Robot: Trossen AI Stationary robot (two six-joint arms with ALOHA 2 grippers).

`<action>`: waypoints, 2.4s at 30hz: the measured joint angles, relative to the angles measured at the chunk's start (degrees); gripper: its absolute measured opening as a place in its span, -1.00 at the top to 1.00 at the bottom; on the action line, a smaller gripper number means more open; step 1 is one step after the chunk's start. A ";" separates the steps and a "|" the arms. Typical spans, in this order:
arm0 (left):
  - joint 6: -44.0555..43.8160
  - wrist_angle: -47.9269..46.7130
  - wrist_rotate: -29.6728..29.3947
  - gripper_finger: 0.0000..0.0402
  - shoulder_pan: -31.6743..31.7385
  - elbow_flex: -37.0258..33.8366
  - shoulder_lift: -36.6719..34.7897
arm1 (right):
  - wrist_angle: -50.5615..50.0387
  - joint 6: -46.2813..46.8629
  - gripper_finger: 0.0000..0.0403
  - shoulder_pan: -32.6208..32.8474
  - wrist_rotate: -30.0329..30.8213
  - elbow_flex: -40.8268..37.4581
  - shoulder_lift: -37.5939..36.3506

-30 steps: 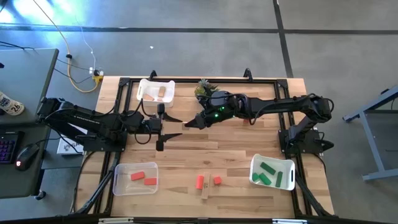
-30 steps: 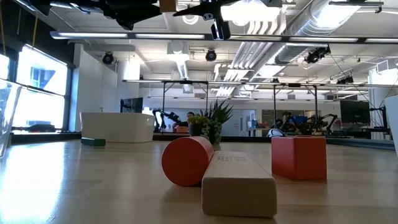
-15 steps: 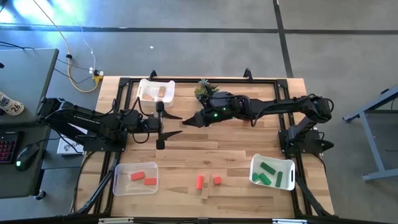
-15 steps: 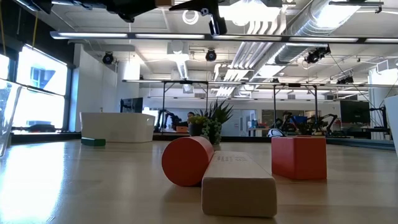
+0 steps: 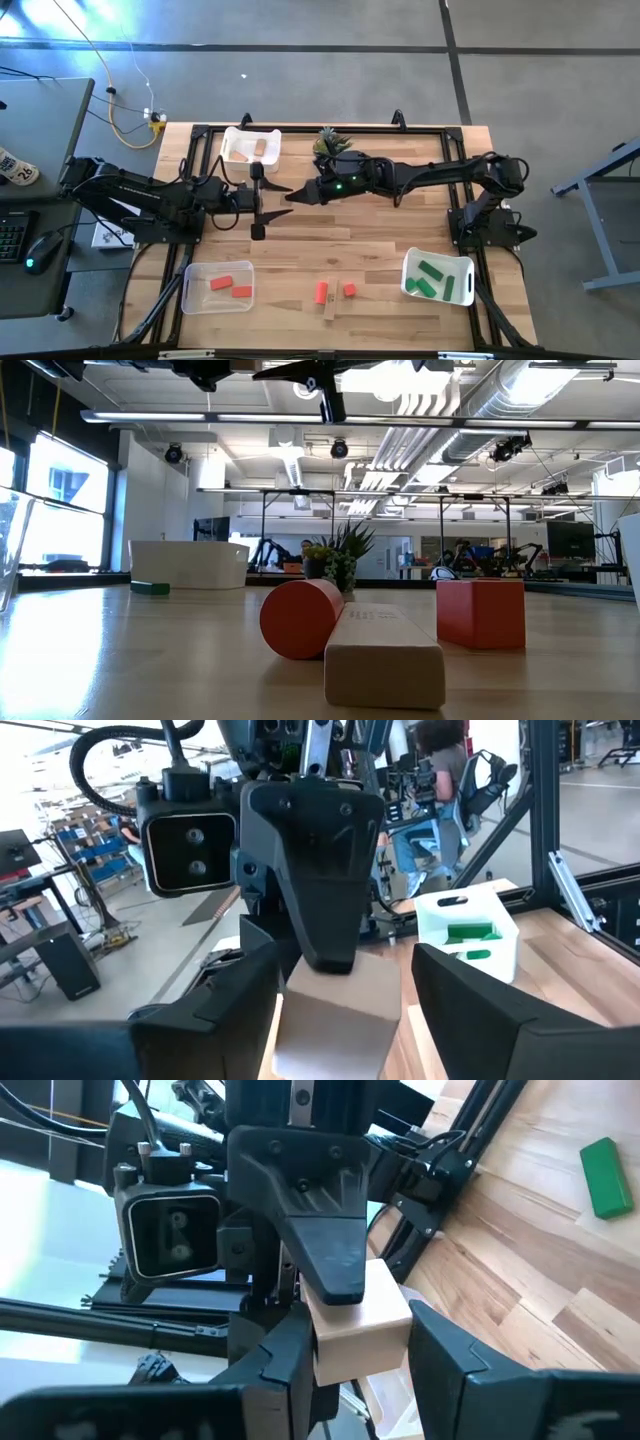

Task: Sort & place blocks by color
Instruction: Put the brown block into the top white bin

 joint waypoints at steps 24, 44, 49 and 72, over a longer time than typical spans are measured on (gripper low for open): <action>-0.44 -5.37 -4.57 0.46 0.00 0.07 -0.02 | -1.53 -7.78 -0.04 -1.08 2.41 0.00 -0.13; -17.25 -29.62 -11.84 0.45 22.68 0.02 0.02 | -3.69 -21.55 -0.25 -12.33 -4.18 0.09 -0.22; -19.10 -31.24 -8.65 0.44 30.84 0.02 0.02 | -7.69 -23.82 -0.25 -14.64 -5.90 0.09 -0.22; -29.16 -37.49 -1.84 0.09 48.43 0.02 2.84 | -12.97 -30.34 -0.25 -19.71 -15.59 0.07 -0.22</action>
